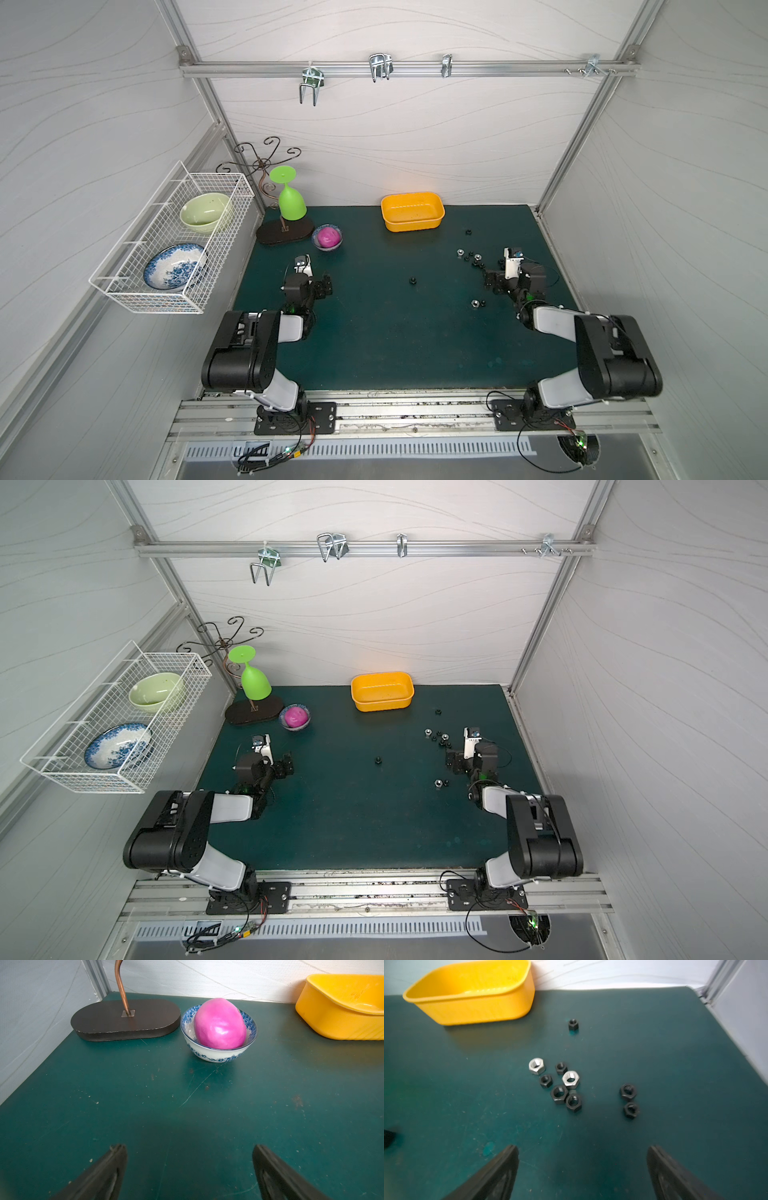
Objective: Put the nuts on the desktop into the storage box
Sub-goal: Pick up the storage box at the center of the board.
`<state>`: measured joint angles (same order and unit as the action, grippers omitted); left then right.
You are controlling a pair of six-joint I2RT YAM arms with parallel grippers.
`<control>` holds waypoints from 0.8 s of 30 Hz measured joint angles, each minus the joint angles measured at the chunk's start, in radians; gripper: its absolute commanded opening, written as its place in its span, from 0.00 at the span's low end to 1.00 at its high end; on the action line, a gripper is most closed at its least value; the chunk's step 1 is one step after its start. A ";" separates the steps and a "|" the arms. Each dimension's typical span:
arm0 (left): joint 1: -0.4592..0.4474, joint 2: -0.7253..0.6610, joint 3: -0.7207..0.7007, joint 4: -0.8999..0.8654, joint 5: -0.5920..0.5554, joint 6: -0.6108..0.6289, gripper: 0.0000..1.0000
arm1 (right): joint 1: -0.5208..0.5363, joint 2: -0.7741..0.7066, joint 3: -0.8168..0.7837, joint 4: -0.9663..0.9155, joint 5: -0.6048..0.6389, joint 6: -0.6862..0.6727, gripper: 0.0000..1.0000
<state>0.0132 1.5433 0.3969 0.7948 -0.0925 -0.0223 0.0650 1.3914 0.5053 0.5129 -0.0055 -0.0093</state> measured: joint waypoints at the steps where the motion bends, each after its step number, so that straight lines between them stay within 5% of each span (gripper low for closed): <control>1: 0.000 -0.008 0.003 -0.021 0.003 0.000 0.99 | 0.000 -0.050 0.013 -0.045 0.010 -0.001 0.99; 6: 0.000 -0.136 0.084 -0.254 0.035 0.015 0.99 | 0.000 -0.364 0.103 -0.321 0.065 0.023 0.99; 10: 0.000 -0.224 0.212 -0.473 0.077 0.042 0.99 | -0.001 -0.515 0.242 -0.597 0.221 0.203 0.99; 17: 0.000 -0.258 0.505 -0.969 0.219 0.128 0.99 | -0.020 -0.612 0.391 -0.901 0.223 0.302 0.99; 24: 0.000 -0.259 0.685 -1.326 0.412 0.211 0.99 | 0.087 -0.605 0.412 -0.995 0.198 0.308 0.97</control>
<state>0.0132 1.2842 1.0817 -0.5312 0.3195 0.1890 0.1520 0.7868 0.9173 -0.4820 0.1925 0.2985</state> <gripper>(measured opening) 0.986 0.967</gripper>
